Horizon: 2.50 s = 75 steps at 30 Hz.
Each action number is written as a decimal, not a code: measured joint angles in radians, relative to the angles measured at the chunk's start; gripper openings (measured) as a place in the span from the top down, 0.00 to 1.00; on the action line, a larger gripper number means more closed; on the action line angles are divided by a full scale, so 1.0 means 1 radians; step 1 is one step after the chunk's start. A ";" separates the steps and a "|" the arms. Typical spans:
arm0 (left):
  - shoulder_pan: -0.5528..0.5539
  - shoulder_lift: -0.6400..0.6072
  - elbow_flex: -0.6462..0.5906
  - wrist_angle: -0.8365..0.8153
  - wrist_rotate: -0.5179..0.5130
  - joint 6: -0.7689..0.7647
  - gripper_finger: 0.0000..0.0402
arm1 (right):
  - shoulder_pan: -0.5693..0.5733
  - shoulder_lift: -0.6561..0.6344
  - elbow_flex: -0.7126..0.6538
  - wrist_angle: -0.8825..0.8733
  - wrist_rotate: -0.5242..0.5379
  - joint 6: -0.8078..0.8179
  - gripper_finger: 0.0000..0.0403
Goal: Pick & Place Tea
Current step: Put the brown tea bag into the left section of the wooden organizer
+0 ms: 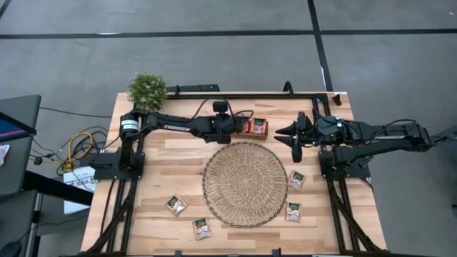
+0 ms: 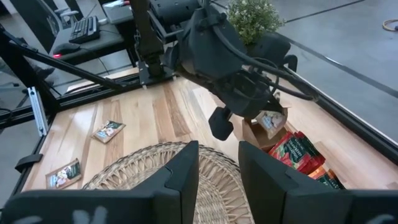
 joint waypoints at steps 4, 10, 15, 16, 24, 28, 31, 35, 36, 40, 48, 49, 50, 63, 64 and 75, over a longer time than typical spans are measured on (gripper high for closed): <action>0.012 0.000 0.000 0.001 0.024 0.000 1.00 | 0.000 0.000 0.000 0.000 0.000 0.000 0.74; 0.014 0.000 0.000 0.001 0.039 0.000 1.00 | 0.000 0.000 0.000 0.000 0.000 0.000 0.74; 0.014 0.000 0.000 0.001 0.045 0.001 1.00 | 0.000 0.000 0.000 0.000 0.000 0.000 0.74; 0.014 0.000 0.000 0.001 0.045 0.001 1.00 | 0.000 0.000 0.000 0.000 0.000 0.000 0.74; 0.024 0.000 0.000 0.002 0.048 0.006 0.98 | 0.000 0.000 0.000 0.001 0.000 0.000 0.74; 0.025 0.000 0.000 0.005 0.048 0.006 0.93 | 0.000 0.000 0.000 0.001 0.000 0.000 0.74; 0.025 -0.001 0.000 0.005 0.048 0.016 0.88 | 0.000 0.000 0.000 0.001 0.000 0.000 0.74; 0.027 -0.001 0.000 0.005 0.049 0.079 0.82 | 0.000 0.000 0.000 0.001 0.000 0.000 0.74; 0.027 -0.001 0.000 0.005 0.049 0.088 0.81 | 0.000 0.000 0.000 0.001 0.000 0.000 0.74; 0.027 -0.001 0.000 0.005 0.049 0.093 0.76 | 0.000 0.000 0.000 0.001 0.000 0.000 0.74; 0.026 -0.001 0.000 0.005 0.049 0.093 0.70 | 0.000 0.000 0.000 0.001 0.000 0.001 0.74; 0.026 -0.001 0.000 0.005 0.049 0.094 0.70 | 0.000 0.000 0.000 0.001 0.000 0.001 0.74; 0.026 -0.001 0.000 0.005 0.051 0.094 0.69 | 0.000 0.000 0.000 0.001 0.000 0.001 0.74; 0.024 -0.002 0.001 0.005 -0.148 0.153 0.62 | 0.000 0.000 0.000 0.002 0.000 0.001 0.74; 0.021 -0.004 0.002 0.004 -0.199 0.164 0.62 | 0.000 0.000 0.000 0.002 0.000 0.001 0.74; -0.133 -0.229 0.002 -0.324 -0.149 -0.059 0.62 | 0.000 0.000 0.000 -0.002 -0.002 -0.008 0.74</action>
